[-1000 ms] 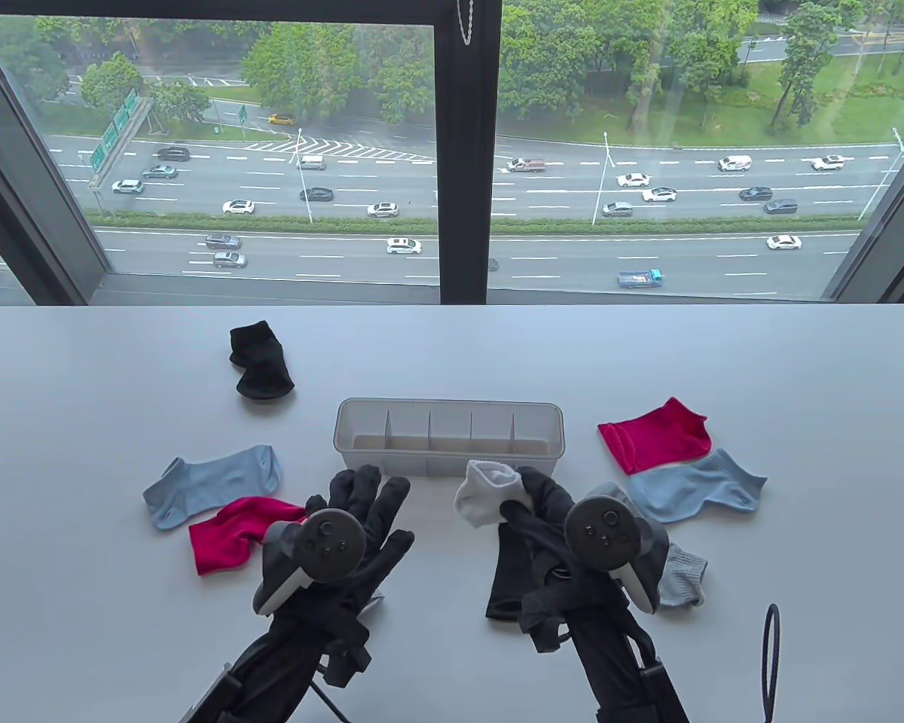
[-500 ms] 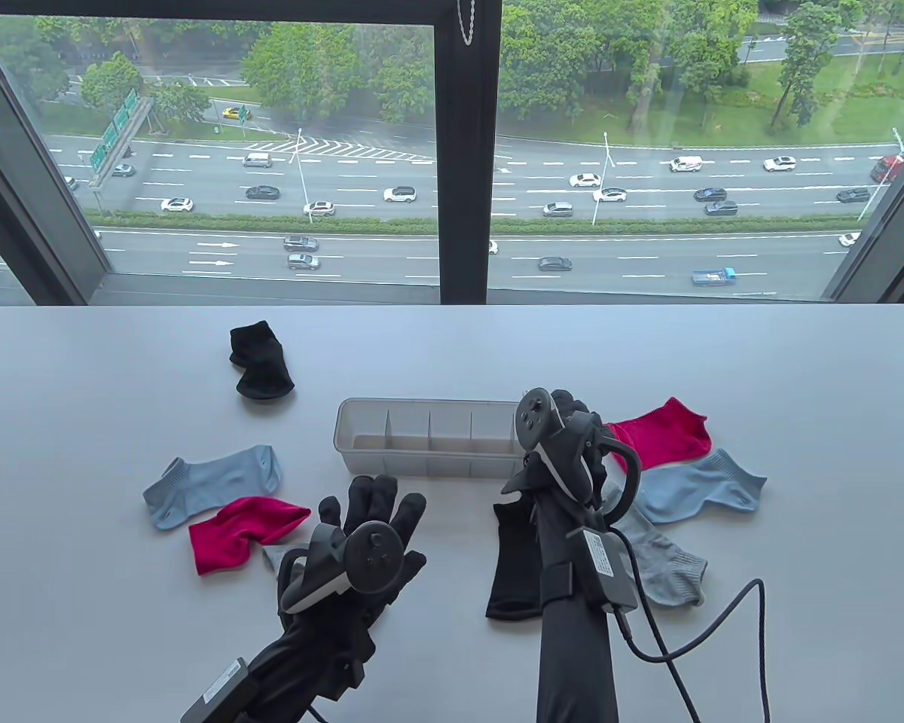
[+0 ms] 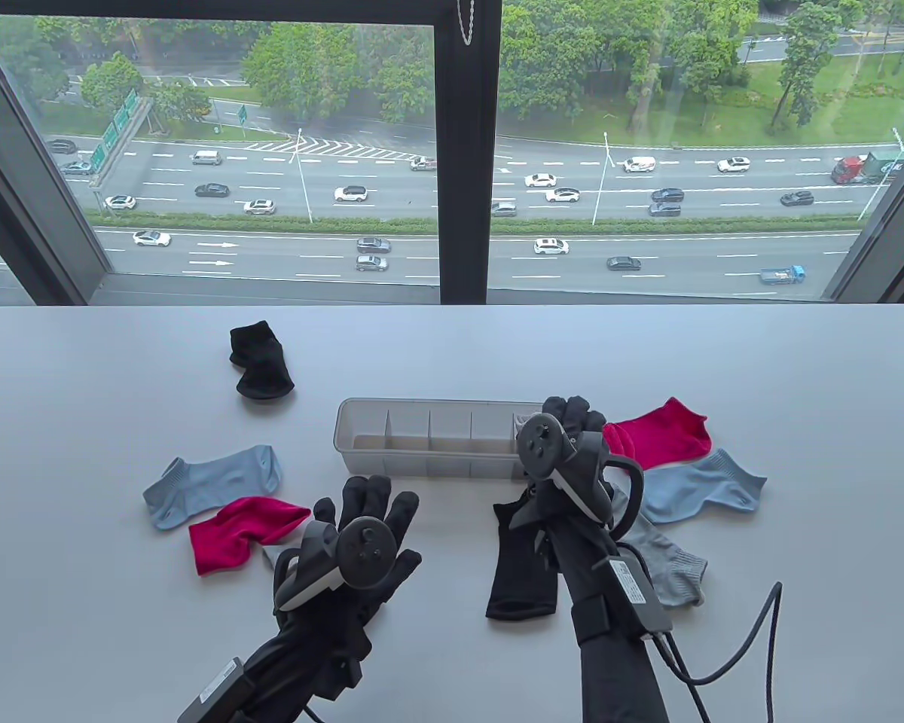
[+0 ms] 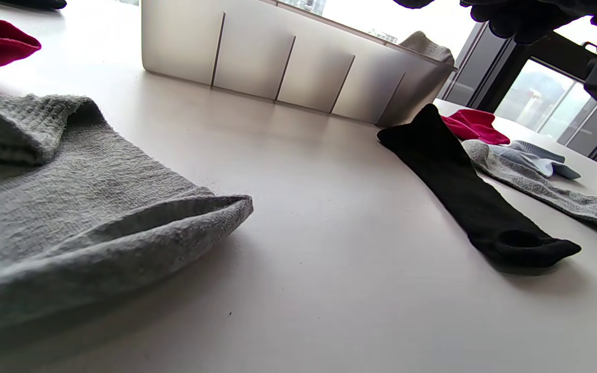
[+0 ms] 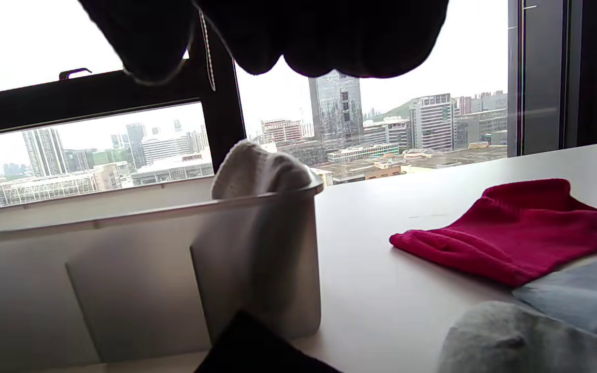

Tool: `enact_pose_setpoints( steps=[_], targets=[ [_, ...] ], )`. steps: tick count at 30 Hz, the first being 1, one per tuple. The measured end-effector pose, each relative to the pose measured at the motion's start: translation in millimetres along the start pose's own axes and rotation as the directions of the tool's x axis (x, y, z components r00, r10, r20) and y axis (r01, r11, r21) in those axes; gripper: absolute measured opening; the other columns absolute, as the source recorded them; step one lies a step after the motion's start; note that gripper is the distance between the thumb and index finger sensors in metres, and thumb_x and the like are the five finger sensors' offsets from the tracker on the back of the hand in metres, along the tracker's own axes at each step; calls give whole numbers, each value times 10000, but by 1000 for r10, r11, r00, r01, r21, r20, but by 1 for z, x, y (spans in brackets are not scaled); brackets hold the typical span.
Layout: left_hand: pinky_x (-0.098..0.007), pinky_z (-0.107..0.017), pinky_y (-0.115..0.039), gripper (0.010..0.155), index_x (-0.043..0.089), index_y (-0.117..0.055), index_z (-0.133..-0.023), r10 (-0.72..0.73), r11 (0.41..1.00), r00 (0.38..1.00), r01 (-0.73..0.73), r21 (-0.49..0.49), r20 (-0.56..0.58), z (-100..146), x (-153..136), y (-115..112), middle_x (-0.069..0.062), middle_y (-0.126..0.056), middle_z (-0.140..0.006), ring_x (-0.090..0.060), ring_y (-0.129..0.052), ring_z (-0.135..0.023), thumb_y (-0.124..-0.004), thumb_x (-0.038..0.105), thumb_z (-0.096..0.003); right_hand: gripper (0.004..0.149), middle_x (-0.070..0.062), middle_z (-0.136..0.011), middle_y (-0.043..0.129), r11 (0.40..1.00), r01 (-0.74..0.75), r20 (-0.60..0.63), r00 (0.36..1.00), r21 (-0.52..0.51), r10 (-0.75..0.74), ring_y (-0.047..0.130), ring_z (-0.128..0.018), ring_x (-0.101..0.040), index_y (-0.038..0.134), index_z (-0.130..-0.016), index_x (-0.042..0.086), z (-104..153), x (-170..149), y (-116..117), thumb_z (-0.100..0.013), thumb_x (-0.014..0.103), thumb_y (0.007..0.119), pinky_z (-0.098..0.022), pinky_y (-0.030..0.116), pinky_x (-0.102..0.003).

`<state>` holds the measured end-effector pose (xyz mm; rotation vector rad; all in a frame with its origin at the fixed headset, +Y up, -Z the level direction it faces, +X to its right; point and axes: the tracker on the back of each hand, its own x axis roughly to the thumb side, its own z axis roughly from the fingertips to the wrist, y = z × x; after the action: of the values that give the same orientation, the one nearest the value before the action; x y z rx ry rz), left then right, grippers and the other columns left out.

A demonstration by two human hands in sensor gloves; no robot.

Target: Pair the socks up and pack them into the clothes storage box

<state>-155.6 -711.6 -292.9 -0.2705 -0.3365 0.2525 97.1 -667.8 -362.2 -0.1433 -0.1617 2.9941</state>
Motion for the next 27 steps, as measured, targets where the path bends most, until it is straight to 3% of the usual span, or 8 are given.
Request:
enact_pose_setpoints(
  steps=[4, 8, 13, 16, 20, 22, 24, 27],
  targets=[
    [-661, -707, 37, 685, 269, -102, -1136, 3, 1000, 1000, -3, 12, -2, 2, 0, 2, -63, 85, -1167, -345, 136, -1076, -526, 425, -620, 738, -361, -1107, 559, 946, -100, -17, 994, 309, 110, 649, -920, -504, 517, -1135, -9, 19, -3, 19, -593, 438, 741, -657, 668, -487],
    [-661, -708, 34, 687, 262, -105, -1138, -4, 1000, 1000, 4, 14, 2, 2, 1, 1, -64, 80, -1168, -346, 130, -1077, -526, 424, -619, 891, -409, -1141, 264, 822, -187, -8, 974, 538, 227, 364, -973, -569, 284, -1167, -32, 15, -11, 62, -574, 467, 724, -728, 497, -570],
    [-658, -708, 38, 687, 261, -111, -1136, 20, 1000, 998, -21, 18, 61, 1, 2, 1, -58, 72, -1173, -338, 125, -1083, -531, 422, -617, 845, -367, -1145, 96, 804, -181, -2, 975, 566, 221, 189, -992, -541, 284, -1178, 78, 5, -9, 90, -570, 454, 733, -747, 331, -635],
    [-668, -722, 8, 703, 262, -87, -1123, 43, 998, 995, -47, 40, 93, 2, 2, 3, -93, 51, -1179, -353, 96, -1093, -544, 426, -614, 483, -325, -1159, 250, 886, -171, 25, 984, 430, 178, 309, -1002, -508, 641, -1001, 233, 7, -7, 88, -566, 412, 752, -742, 399, -617],
    [-718, -742, -121, 785, 212, -32, -1102, 96, 993, 984, -105, 54, 146, 1, 1, 4, -176, -20, -1192, -455, -27, -1111, -580, 467, -602, 405, -249, -1115, 630, 958, 80, 118, 986, 277, -116, 582, -987, -505, 673, -929, 259, 24, -3, 55, -562, 405, 763, -714, 570, -602],
    [-744, -742, -196, 862, 156, 0, -1087, 176, 982, 969, -185, 41, 175, 1, 0, 3, -236, -83, -1195, -505, -119, -1117, -609, 505, -587, 407, -159, -1011, 806, 940, 238, 188, 939, 244, -287, 769, -917, -418, 664, -930, 250, 37, 1, 38, -561, 384, 772, -675, 693, -550],
    [-752, -741, -219, 930, 137, 39, -1067, 313, 948, 930, -317, -8, 194, -1, -2, -1, -242, -96, -1195, -510, -145, -1117, -643, 529, -570, 428, -83, -895, 883, 862, 421, 262, 831, 282, -491, 854, -844, -330, 637, -943, 239, 54, 11, 22, -557, 334, 795, -646, 742, -506],
    [-760, -738, -239, 970, 143, 23, -1077, 557, 831, 801, -539, -137, 219, -4, -1, -7, -205, -171, -1211, -497, -203, -1132, -698, 525, -552, 588, -59, -876, 843, 757, 546, 299, 701, 358, -647, 835, -837, -304, 516, -1045, 133, 70, 27, 12, -557, 304, 797, -659, 723, -499]
  ],
)
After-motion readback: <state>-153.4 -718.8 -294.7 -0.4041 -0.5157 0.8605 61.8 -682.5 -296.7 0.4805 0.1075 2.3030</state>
